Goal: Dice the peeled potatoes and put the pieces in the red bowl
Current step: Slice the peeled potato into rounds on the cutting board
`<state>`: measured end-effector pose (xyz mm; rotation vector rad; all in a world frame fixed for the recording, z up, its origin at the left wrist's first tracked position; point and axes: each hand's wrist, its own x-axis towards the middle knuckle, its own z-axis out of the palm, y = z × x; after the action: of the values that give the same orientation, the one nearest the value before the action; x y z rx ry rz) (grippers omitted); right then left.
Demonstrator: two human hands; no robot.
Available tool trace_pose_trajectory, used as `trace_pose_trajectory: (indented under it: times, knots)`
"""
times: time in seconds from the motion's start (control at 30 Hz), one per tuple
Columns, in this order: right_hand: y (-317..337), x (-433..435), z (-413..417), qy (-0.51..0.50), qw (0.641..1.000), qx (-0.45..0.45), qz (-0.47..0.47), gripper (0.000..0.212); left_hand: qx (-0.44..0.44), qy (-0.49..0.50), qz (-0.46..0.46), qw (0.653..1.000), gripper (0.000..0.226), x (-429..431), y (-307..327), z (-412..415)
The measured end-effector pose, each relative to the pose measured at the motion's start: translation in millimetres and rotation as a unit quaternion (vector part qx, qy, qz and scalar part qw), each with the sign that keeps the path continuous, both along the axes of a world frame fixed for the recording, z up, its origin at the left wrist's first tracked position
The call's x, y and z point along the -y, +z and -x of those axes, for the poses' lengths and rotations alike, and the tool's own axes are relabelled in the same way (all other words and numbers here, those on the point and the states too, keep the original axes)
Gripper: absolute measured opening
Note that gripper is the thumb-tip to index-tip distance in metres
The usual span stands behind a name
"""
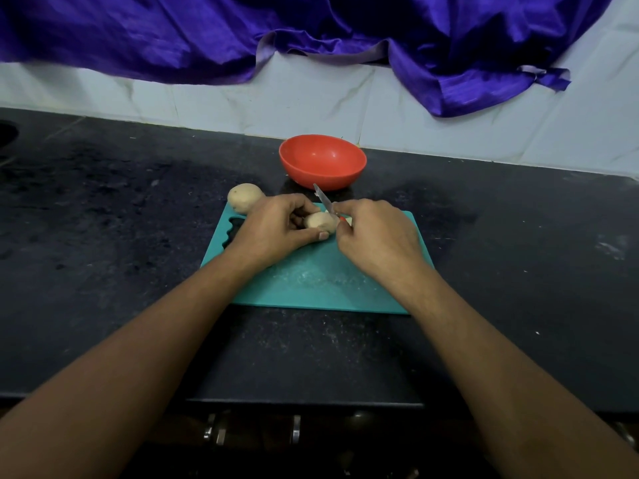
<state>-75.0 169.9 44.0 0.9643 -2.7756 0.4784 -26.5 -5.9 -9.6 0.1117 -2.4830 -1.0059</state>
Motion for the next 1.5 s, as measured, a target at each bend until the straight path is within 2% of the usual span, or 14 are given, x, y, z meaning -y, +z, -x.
trace_pose_trajectory:
  times: [0.23, 0.7, 0.87, 1.03, 1.3, 1.5]
  knots:
    - [-1.8, 0.2, -4.0, 0.004, 0.999, -0.021, -0.026, 0.036, -0.002, 0.002, 0.010, 1.000, 0.033, -1.4, -0.1, 1.2]
    - [-23.2, -10.1, -27.4, -0.006, 0.994, -0.045, -0.097, 0.048, 0.003, 0.000, 0.006, 1.000, 0.034, -0.3, -0.4, 2.8]
    - [-14.3, -16.4, -30.0, -0.005, 0.992, -0.020, -0.125, 0.040, 0.006, 0.004, -0.002, 1.000, 0.035, 0.2, -1.3, 3.2]
    - [-12.6, -21.5, -29.0, 0.001, 0.994, -0.007, -0.112, 0.042, 0.012, 0.011, -0.011, 1.000, 0.035, -1.2, -0.4, 2.0]
    - [-23.9, -28.9, -20.8, -0.009, 0.999, 0.021, -0.032, 0.043, 0.015, 0.012, -0.039, 0.999, 0.034, -2.5, 1.1, 0.4]
    - [-26.0, -40.2, -12.5, -0.018, 0.999, 0.022, -0.026, 0.042, 0.017, 0.014, -0.036, 0.999, 0.036, -1.9, 0.9, 1.8]
